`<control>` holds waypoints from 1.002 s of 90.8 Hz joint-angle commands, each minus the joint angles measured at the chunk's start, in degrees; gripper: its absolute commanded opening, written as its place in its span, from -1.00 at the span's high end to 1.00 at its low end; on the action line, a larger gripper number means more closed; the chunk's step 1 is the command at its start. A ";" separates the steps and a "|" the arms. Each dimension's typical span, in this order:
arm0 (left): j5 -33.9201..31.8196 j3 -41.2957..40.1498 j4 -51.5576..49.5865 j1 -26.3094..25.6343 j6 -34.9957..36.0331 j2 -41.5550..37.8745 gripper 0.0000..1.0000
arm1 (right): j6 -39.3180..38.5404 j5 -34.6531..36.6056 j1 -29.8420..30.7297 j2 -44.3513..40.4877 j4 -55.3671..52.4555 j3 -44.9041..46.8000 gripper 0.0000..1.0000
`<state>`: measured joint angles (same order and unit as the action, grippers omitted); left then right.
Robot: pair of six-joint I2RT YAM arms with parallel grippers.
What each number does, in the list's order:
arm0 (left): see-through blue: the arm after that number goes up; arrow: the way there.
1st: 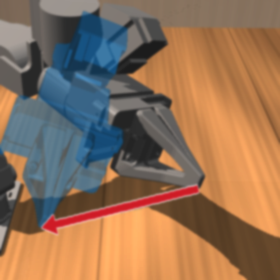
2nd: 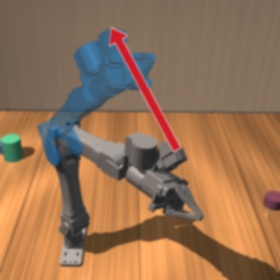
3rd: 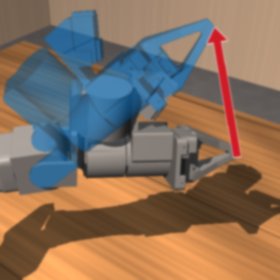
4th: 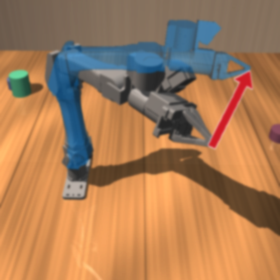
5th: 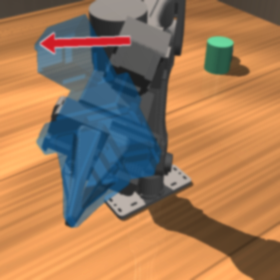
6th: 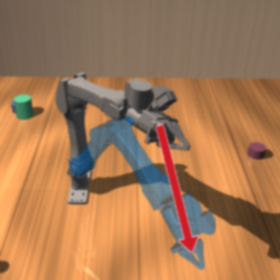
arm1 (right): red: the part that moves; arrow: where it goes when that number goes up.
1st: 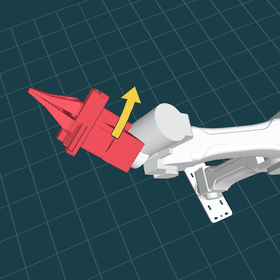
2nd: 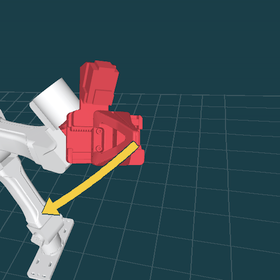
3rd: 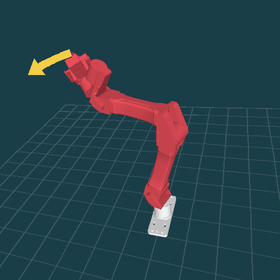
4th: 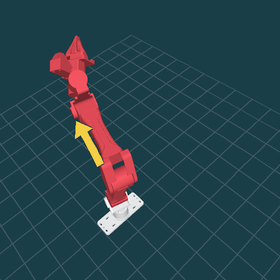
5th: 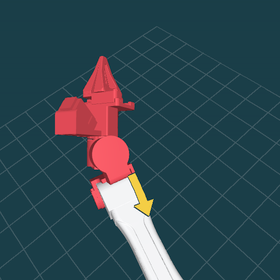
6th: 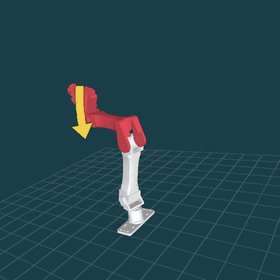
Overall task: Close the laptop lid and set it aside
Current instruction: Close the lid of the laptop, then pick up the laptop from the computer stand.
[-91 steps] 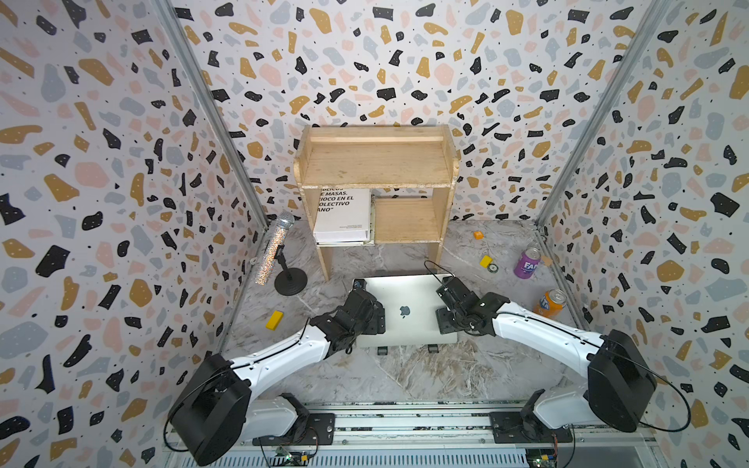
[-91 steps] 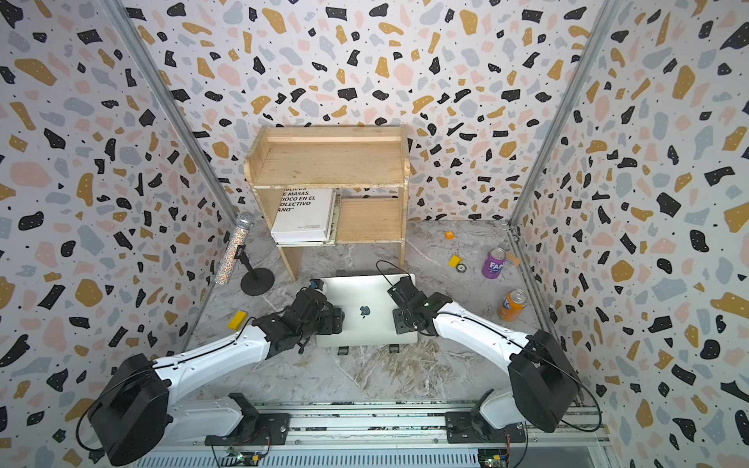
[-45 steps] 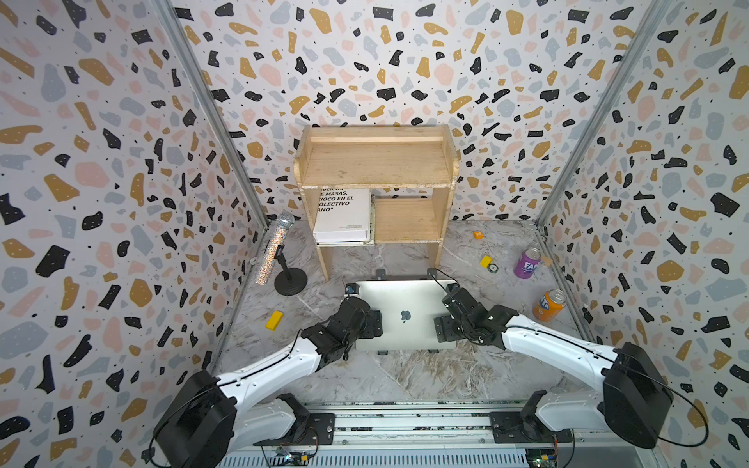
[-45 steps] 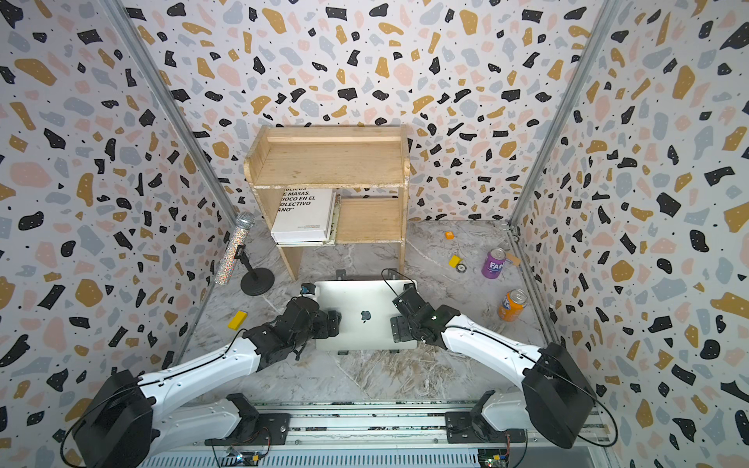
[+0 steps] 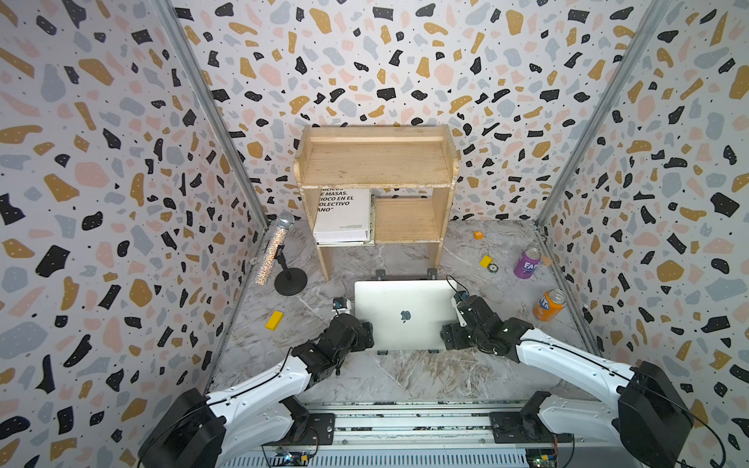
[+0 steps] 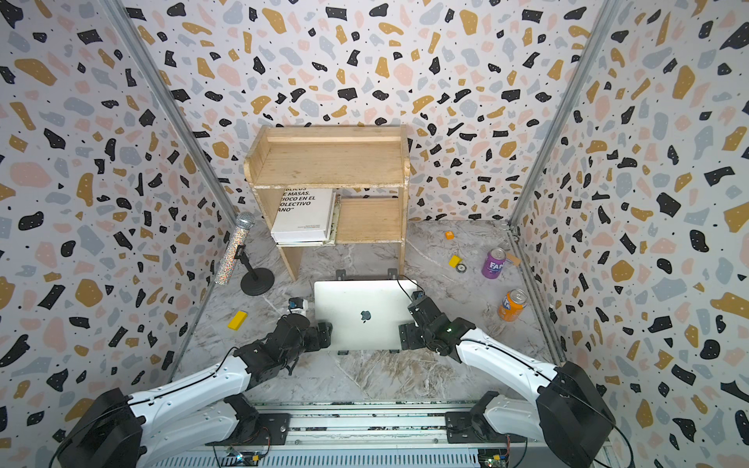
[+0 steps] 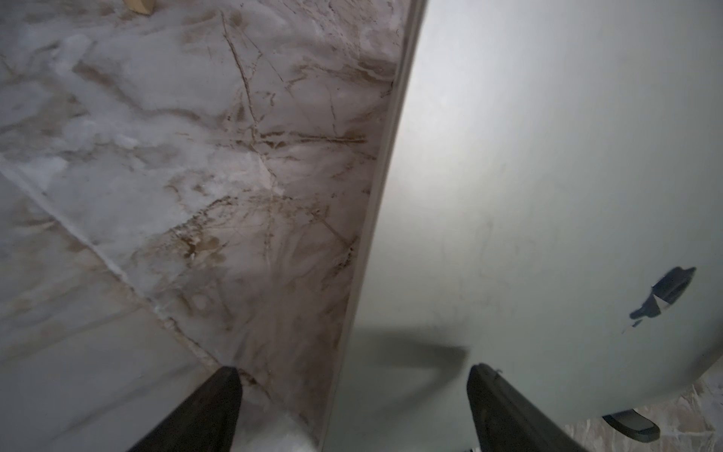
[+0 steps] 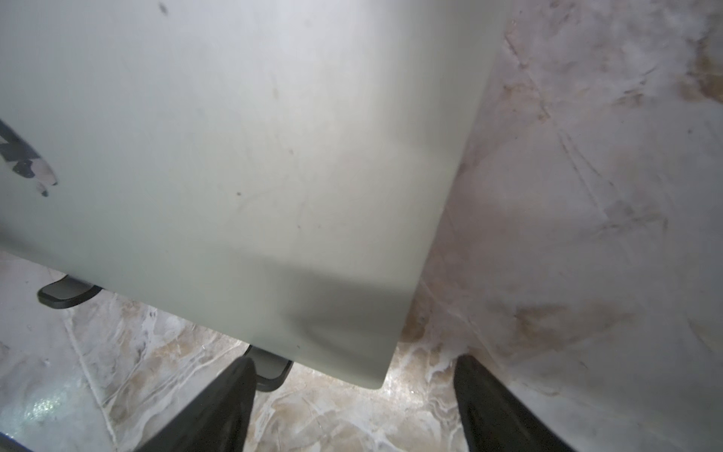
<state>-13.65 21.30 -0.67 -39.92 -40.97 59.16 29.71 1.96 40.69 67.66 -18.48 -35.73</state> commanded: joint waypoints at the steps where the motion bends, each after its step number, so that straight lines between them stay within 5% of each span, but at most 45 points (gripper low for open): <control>1: 1.12 -0.71 4.57 -0.19 -0.41 0.62 -0.83 | 0.12 -3.13 -0.90 -2.67 3.94 1.86 -0.68; 34: 2.81 -3.13 10.36 -0.24 0.18 4.30 -0.80 | 0.38 -7.52 -2.49 0.44 9.76 4.55 -0.52; 91: 9.29 -4.78 18.58 -0.24 0.92 7.89 -0.77 | 2.48 -11.72 -3.42 5.74 20.14 6.55 -0.55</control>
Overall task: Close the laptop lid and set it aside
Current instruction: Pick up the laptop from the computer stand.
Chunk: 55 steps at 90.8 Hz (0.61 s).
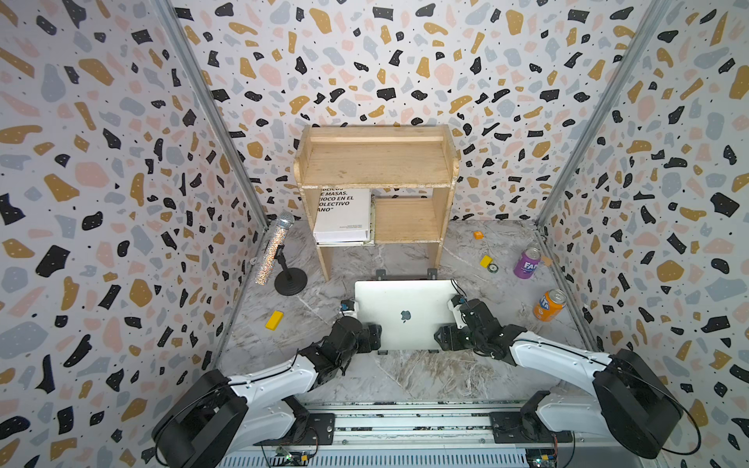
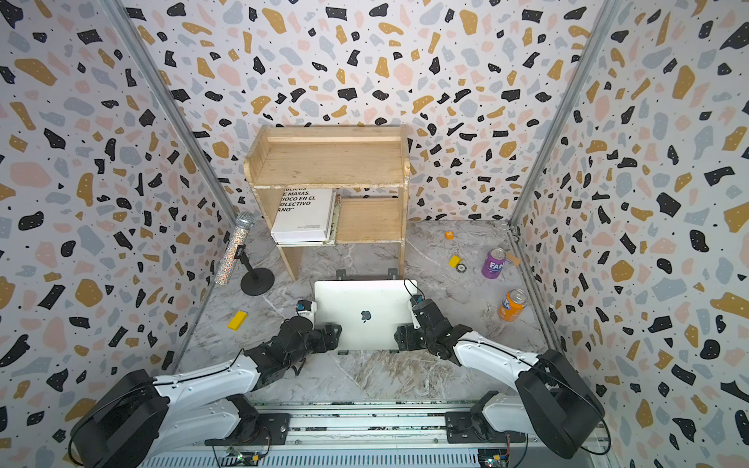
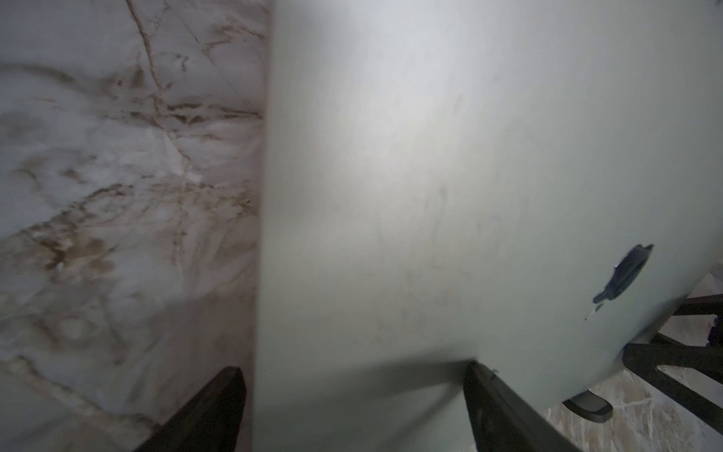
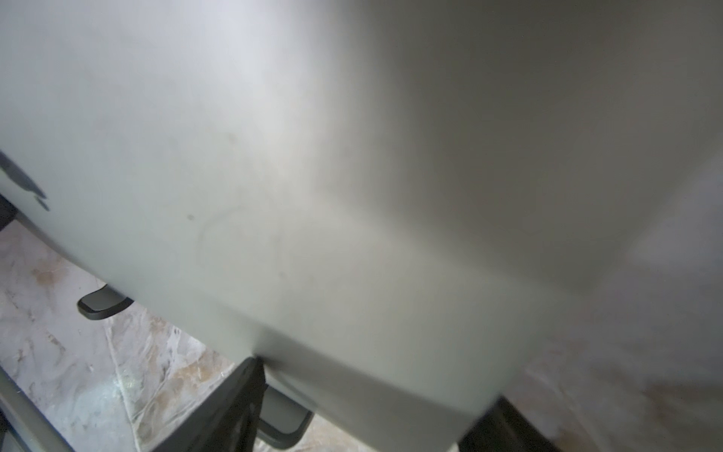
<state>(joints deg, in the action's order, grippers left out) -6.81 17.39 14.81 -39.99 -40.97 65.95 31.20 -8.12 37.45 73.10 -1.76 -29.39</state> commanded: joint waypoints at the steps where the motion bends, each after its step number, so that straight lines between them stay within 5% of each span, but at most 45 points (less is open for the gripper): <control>1: 2.74 -0.82 3.24 -0.18 0.91 1.14 -0.77 | 1.07 -1.82 -0.19 0.38 3.56 0.21 -0.55; 55: 7.41 3.40 -2.48 -0.24 -0.12 -4.56 -0.74 | 4.29 -8.14 0.08 -0.98 6.92 -1.64 -0.43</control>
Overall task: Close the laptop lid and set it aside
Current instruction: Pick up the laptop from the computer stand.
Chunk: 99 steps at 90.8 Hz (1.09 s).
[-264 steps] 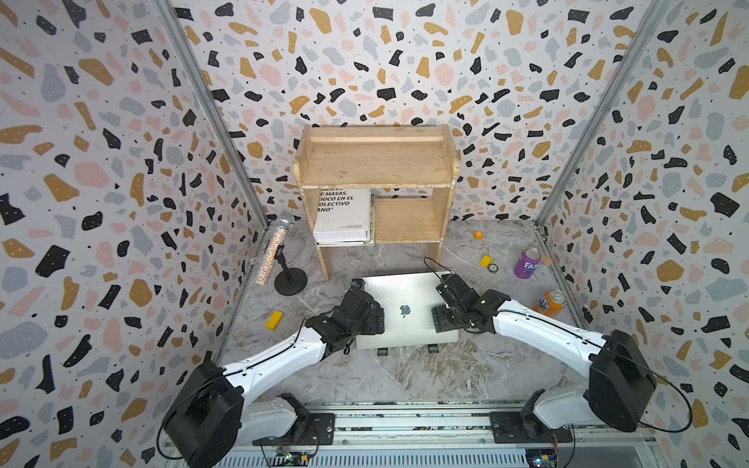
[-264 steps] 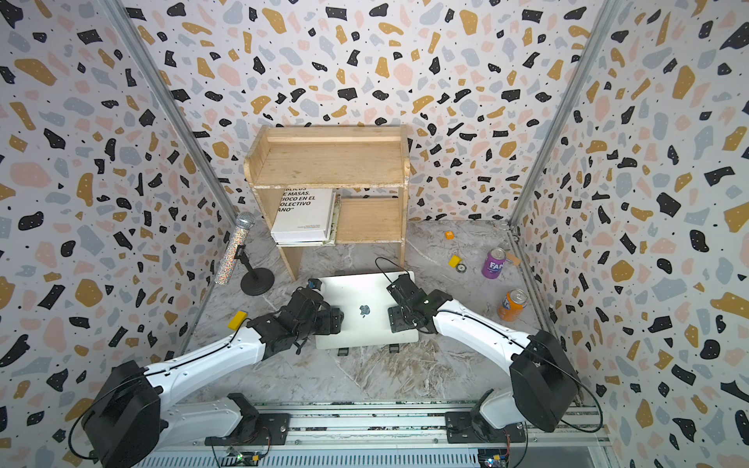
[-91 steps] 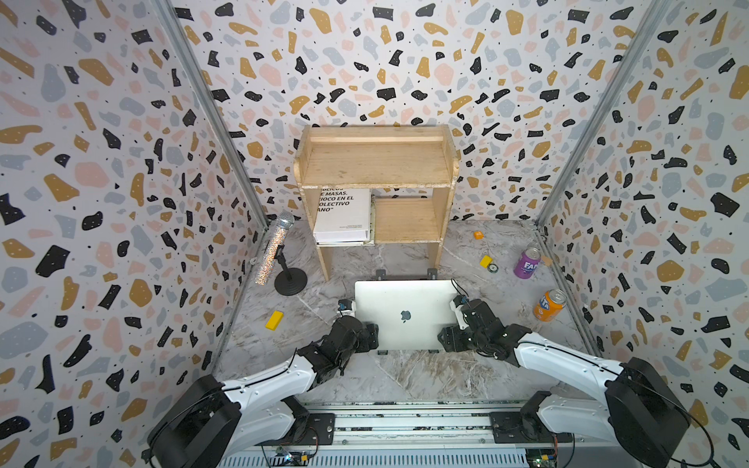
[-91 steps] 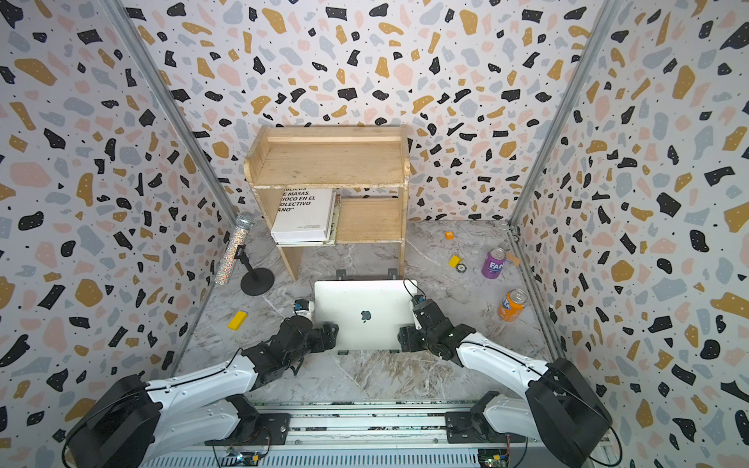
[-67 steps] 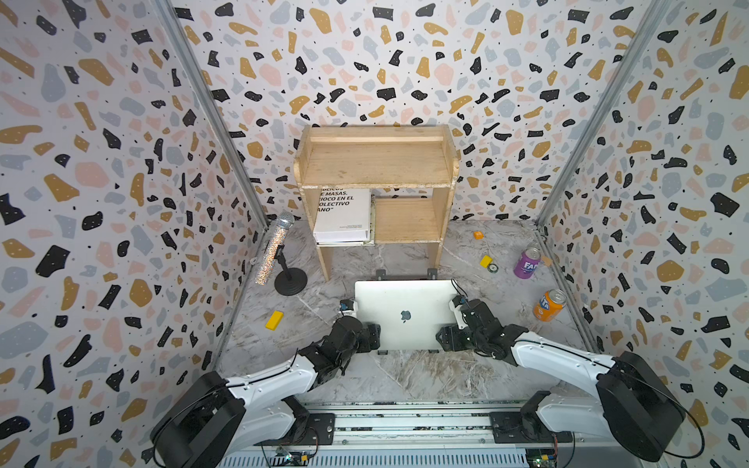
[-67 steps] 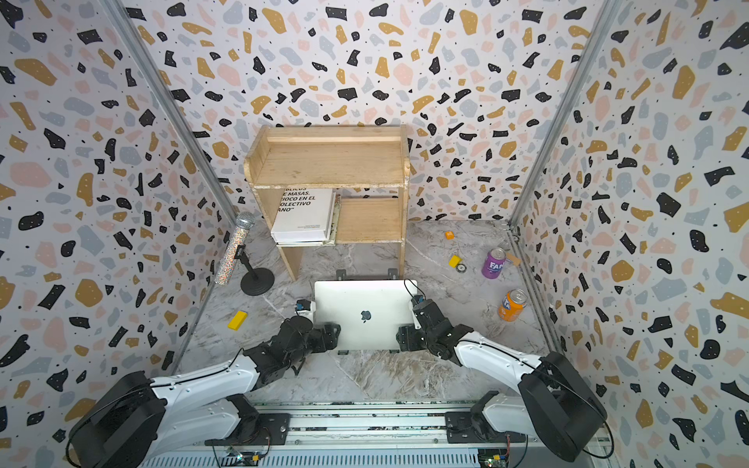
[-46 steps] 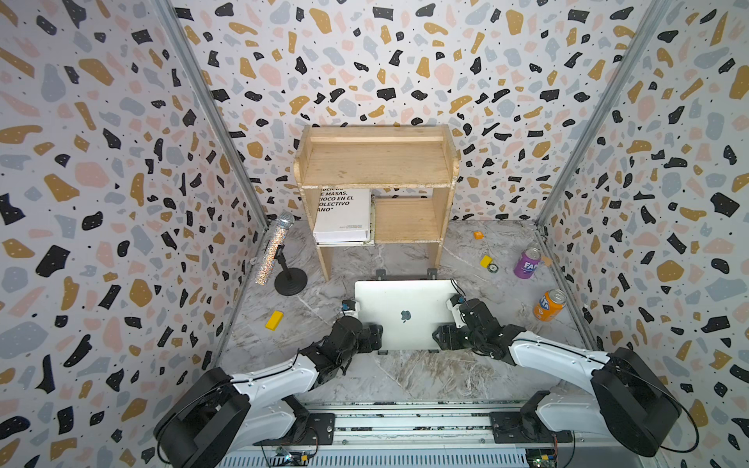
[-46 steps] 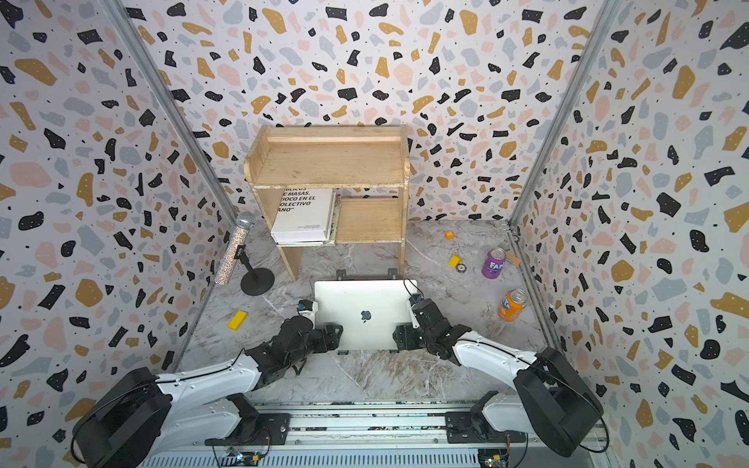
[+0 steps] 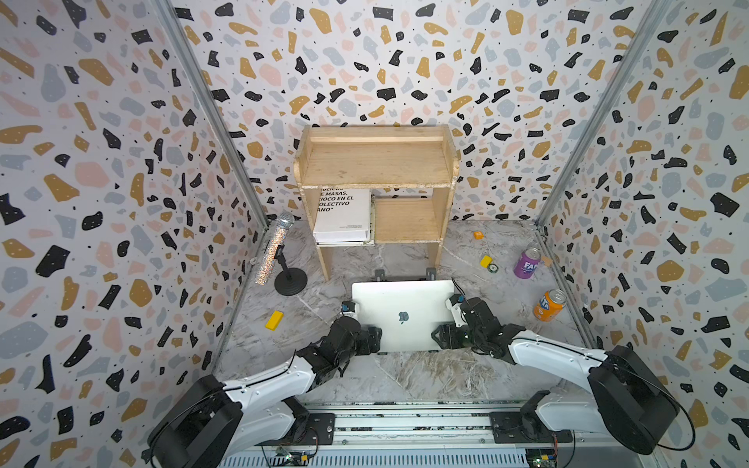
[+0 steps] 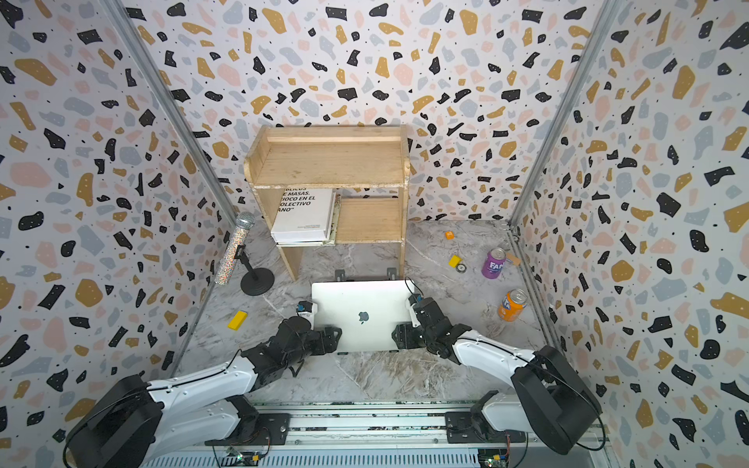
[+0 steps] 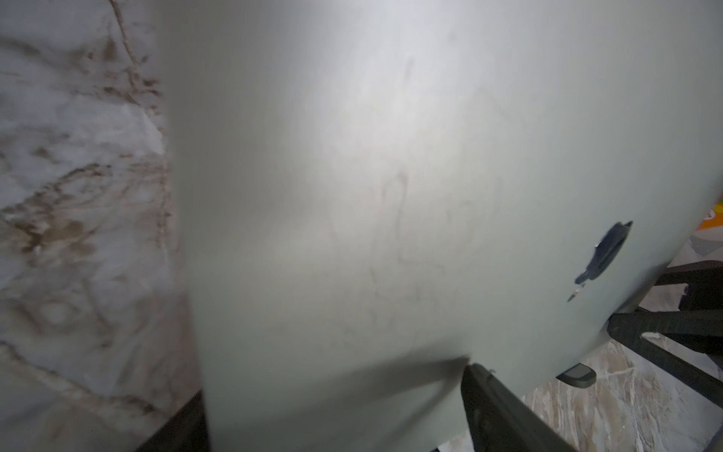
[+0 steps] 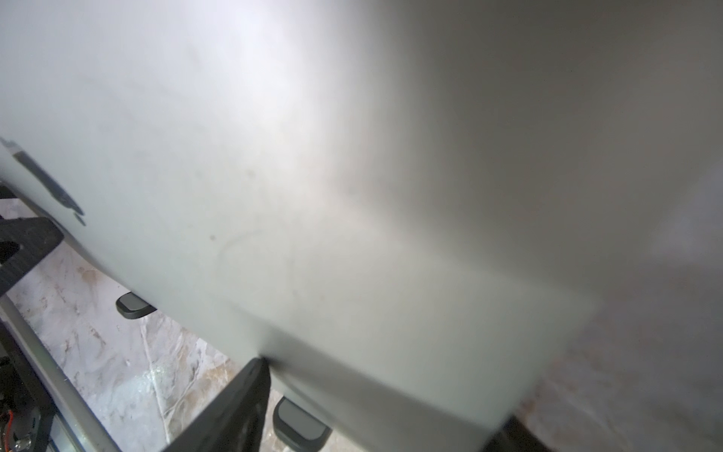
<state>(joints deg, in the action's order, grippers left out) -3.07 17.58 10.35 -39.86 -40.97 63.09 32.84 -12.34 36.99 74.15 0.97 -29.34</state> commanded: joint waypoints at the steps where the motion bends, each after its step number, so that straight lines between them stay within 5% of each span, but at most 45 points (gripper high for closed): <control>1: 3.68 3.27 1.88 -0.39 -0.14 -1.81 -0.74 | 2.57 -3.88 0.54 -2.23 4.07 -1.68 -0.43; 26: 3.37 4.36 0.08 -0.47 -0.40 -4.07 -0.73 | 1.74 -3.58 0.54 -7.23 0.25 -2.41 -0.42; 99: 1.37 9.80 -1.27 -0.71 3.39 0.76 -0.76 | -0.34 -1.72 0.54 -2.92 -1.61 -8.29 -0.50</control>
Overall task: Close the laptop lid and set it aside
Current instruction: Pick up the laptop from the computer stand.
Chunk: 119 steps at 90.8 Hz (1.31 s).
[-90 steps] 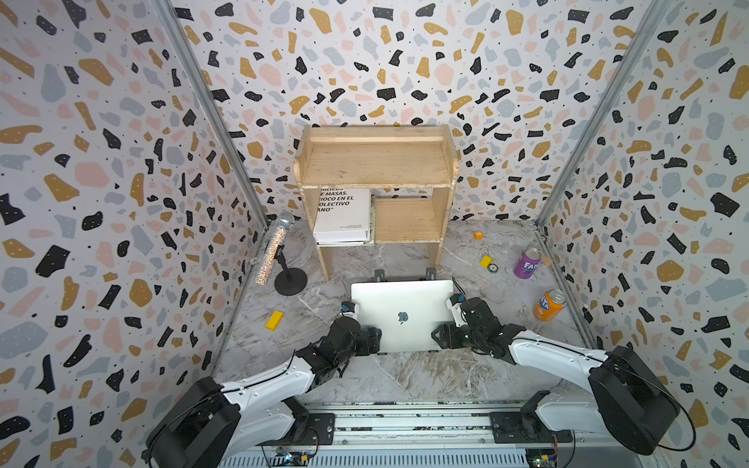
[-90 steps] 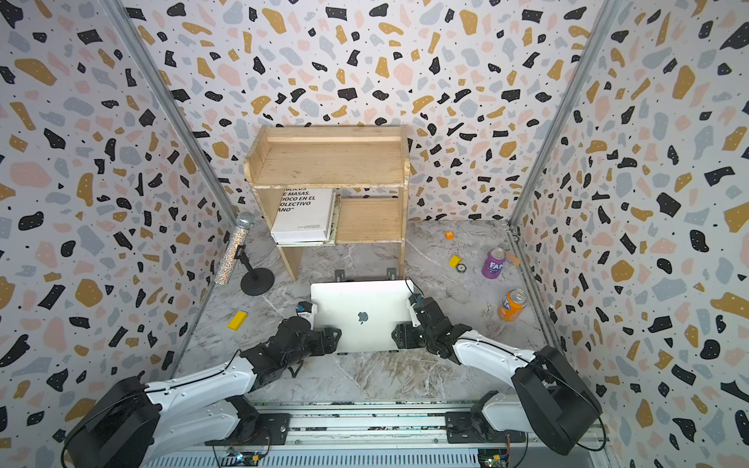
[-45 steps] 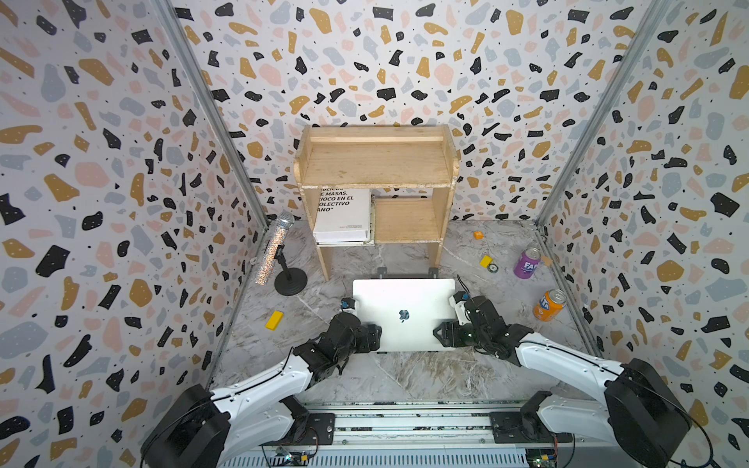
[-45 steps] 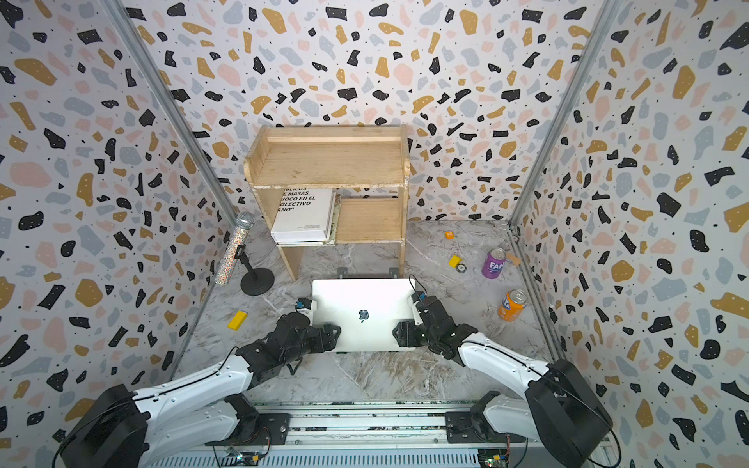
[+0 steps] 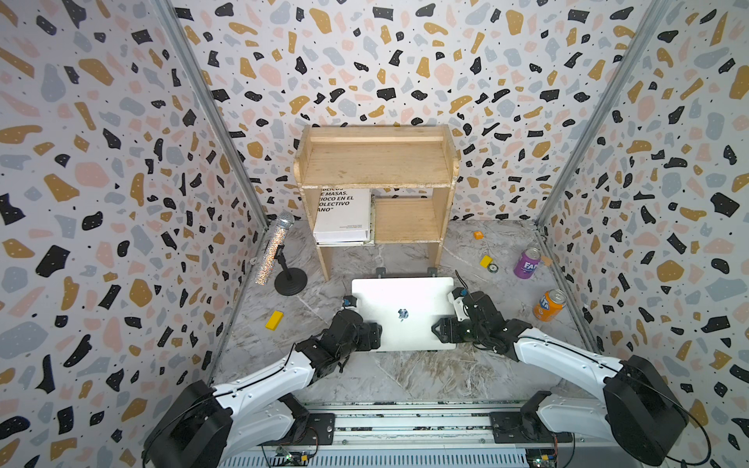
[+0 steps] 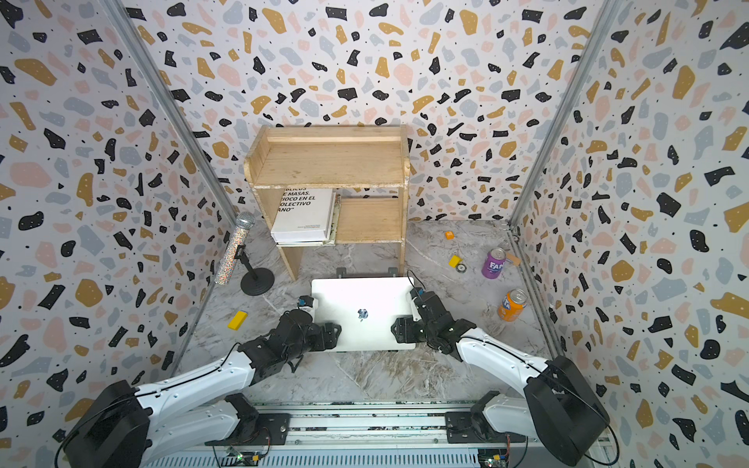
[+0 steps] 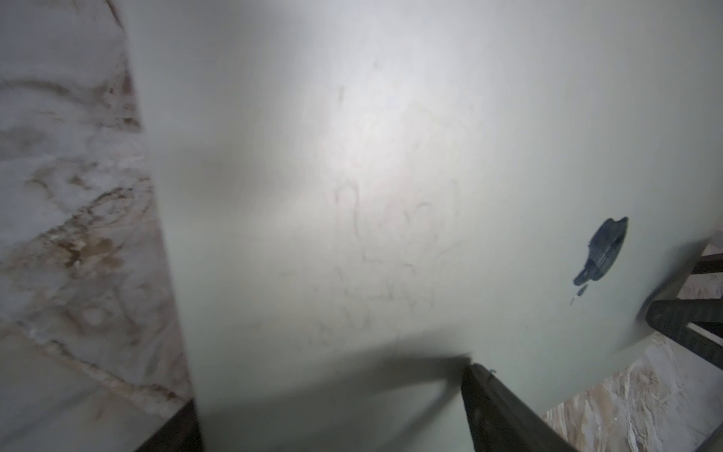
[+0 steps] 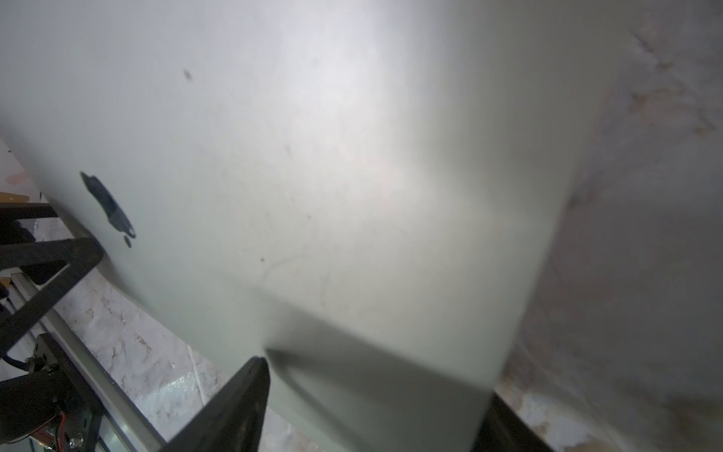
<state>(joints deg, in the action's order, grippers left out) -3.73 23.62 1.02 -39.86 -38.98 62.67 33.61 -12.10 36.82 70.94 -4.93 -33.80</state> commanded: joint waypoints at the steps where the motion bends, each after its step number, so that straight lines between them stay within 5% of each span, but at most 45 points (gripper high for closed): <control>1: 2.00 3.79 8.18 -0.69 1.38 1.38 -0.76 | -1.09 -1.92 0.71 0.50 4.35 -3.91 -0.50; 23: 2.12 4.74 9.28 -0.75 1.48 2.70 -0.76 | -1.00 -2.37 0.76 1.93 4.92 -4.75 -0.49; 119: 3.36 6.43 -2.77 -1.01 -0.45 -13.69 -0.63 | 2.48 -5.97 1.59 -10.92 -2.14 -3.69 -0.22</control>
<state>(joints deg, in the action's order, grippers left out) -4.49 26.20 -8.12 -39.88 -38.74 51.20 36.07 -14.39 37.04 62.46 -9.96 -35.05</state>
